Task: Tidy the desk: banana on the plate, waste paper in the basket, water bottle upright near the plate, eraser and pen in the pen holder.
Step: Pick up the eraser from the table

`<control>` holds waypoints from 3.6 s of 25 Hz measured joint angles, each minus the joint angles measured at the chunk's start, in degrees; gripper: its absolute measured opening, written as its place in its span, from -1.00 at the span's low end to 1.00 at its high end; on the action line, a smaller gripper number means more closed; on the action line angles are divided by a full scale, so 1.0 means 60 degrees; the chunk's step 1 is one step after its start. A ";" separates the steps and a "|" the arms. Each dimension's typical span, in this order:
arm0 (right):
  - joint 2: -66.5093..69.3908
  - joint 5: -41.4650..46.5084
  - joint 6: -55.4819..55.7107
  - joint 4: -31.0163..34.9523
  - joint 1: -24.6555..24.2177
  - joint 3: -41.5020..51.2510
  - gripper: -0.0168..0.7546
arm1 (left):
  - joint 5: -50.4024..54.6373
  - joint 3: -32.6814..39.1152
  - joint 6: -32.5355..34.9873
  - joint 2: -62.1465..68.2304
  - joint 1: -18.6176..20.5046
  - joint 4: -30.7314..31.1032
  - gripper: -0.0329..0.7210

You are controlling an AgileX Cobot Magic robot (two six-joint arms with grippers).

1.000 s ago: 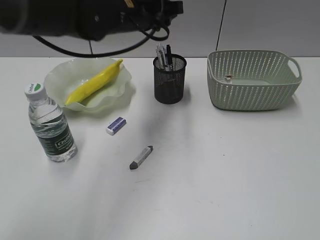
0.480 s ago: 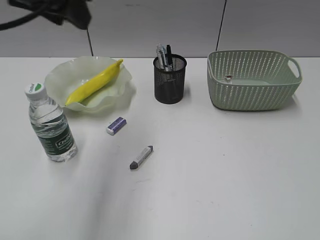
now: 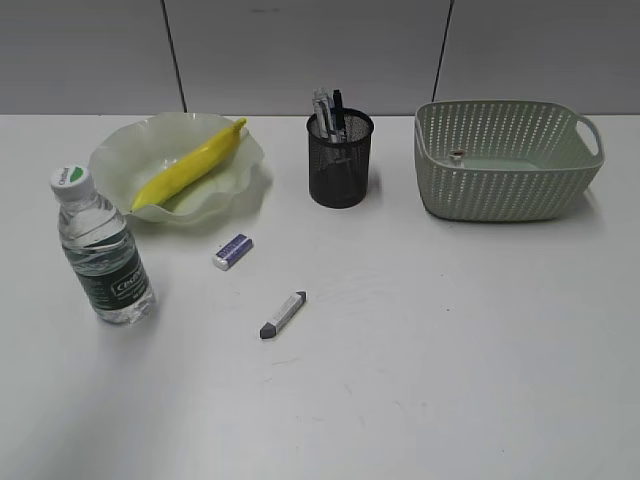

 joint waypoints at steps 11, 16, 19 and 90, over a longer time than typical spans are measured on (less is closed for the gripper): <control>0.0010 -0.0018 0.0000 -0.0007 0.0000 0.0000 -0.19 | -0.0212 0.5158 0.0012 -0.7243 0.0000 -0.0701 -0.28; 0.0609 -0.0688 0.0000 -0.0109 0.0000 -0.0286 -0.19 | -0.0943 0.6402 0.0163 -0.9741 -0.0009 -0.0797 -0.27; 0.1806 -0.1489 -0.0016 -0.0118 0.0009 -0.0509 -0.19 | -0.1032 0.6813 0.0257 -0.9852 -0.0017 -0.0818 -0.27; 2.3783 -0.2538 -0.3127 0.2356 0.0001 -1.4256 0.25 | -0.1431 0.7025 0.0685 -0.9700 -0.0027 -0.0991 -0.27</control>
